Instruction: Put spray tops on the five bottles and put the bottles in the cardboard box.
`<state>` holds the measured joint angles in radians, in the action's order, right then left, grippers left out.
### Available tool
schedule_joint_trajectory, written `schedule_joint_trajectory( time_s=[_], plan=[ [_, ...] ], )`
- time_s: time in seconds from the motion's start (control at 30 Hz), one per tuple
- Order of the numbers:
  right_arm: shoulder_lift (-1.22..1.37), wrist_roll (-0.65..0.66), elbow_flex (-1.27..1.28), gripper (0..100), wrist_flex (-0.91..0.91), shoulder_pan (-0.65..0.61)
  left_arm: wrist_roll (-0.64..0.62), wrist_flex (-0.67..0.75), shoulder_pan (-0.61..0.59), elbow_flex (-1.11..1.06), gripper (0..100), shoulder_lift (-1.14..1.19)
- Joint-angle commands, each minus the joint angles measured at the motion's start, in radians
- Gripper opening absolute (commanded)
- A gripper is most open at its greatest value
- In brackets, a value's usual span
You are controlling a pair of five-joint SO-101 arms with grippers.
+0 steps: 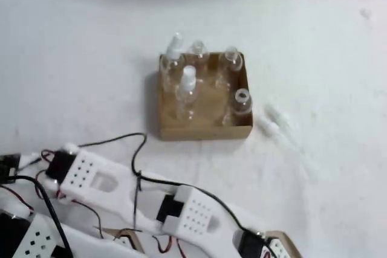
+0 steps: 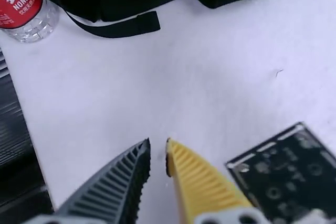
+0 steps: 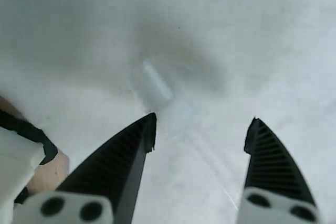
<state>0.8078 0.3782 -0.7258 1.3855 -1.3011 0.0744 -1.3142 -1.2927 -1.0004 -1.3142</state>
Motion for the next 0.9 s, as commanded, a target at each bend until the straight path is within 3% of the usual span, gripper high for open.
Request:
schedule_joint_trajectory(
  time_s=[0.0,0.3,0.47,0.57,0.87],
  plan=[
    [0.012,-0.012,-0.038,25.2,-0.015,-0.028,-0.014,-0.003,-0.012,0.051,7,-0.012],
    [0.027,-0.012,-0.038,24.2,-0.021,-0.044,-0.014,-0.003,-0.008,0.049,7,-0.012],
    [0.028,-0.012,-0.04,2.6,-0.021,-0.036,-0.014,-0.003,-0.008,0.048,7,-0.012],
    [0.025,-0.012,-0.04,4.9,-0.025,-0.025,-0.014,-0.003,-0.008,0.048,7,-0.012],
    [0.024,-0.028,-0.42,1.5,0.077,0.245,-0.014,0.043,-0.005,-0.012,7,-0.012]
  ],
)
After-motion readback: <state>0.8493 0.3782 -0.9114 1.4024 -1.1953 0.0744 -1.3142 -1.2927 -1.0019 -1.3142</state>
